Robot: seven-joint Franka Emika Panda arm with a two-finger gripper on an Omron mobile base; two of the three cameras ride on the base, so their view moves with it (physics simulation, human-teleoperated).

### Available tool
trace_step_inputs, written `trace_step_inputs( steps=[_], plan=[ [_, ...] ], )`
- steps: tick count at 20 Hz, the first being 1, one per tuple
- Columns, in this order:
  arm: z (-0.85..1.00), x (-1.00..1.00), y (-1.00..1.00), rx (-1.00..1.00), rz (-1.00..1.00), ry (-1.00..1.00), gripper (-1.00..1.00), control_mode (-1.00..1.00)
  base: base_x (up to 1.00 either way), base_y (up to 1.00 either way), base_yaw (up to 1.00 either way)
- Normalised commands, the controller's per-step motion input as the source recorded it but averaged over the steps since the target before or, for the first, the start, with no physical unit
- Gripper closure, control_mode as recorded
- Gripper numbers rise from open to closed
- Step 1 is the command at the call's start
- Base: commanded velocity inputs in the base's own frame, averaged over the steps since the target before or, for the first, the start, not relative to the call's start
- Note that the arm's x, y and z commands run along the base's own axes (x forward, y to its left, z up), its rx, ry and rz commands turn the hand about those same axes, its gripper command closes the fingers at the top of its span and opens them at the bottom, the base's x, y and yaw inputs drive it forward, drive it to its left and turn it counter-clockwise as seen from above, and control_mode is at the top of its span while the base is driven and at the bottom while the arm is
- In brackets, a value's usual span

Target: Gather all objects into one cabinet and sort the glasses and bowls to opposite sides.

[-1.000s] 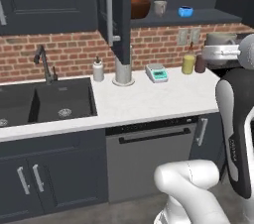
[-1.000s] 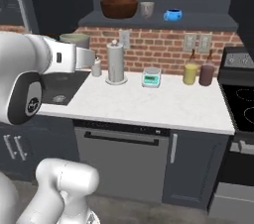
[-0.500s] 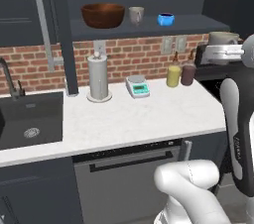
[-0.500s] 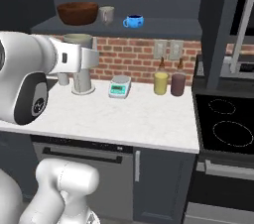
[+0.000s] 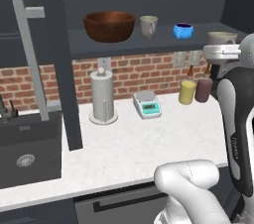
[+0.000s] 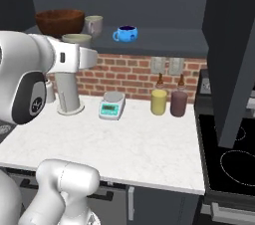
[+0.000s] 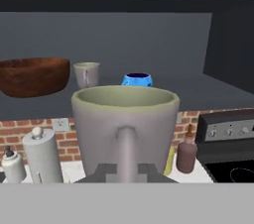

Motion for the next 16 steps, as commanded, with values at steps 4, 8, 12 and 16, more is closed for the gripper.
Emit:
trace_step_inputs(
  steps=[4,8,12,16],
  plan=[
    [0.00,0.00,0.00,0.00,0.00,0.00,1.00,1.00,0.76,-0.19,-0.01],
    [0.00,0.00,0.00,0.00,0.00,0.00,1.00,1.00,0.44,-0.28,0.00],
    [0.00,0.00,0.00,0.00,0.00,0.00,1.00,1.00,0.19,-0.31,0.00],
    [0.00,0.00,0.00,0.00,0.00,0.00,1.00,1.00,0.19,-0.24,0.00]
  ],
)
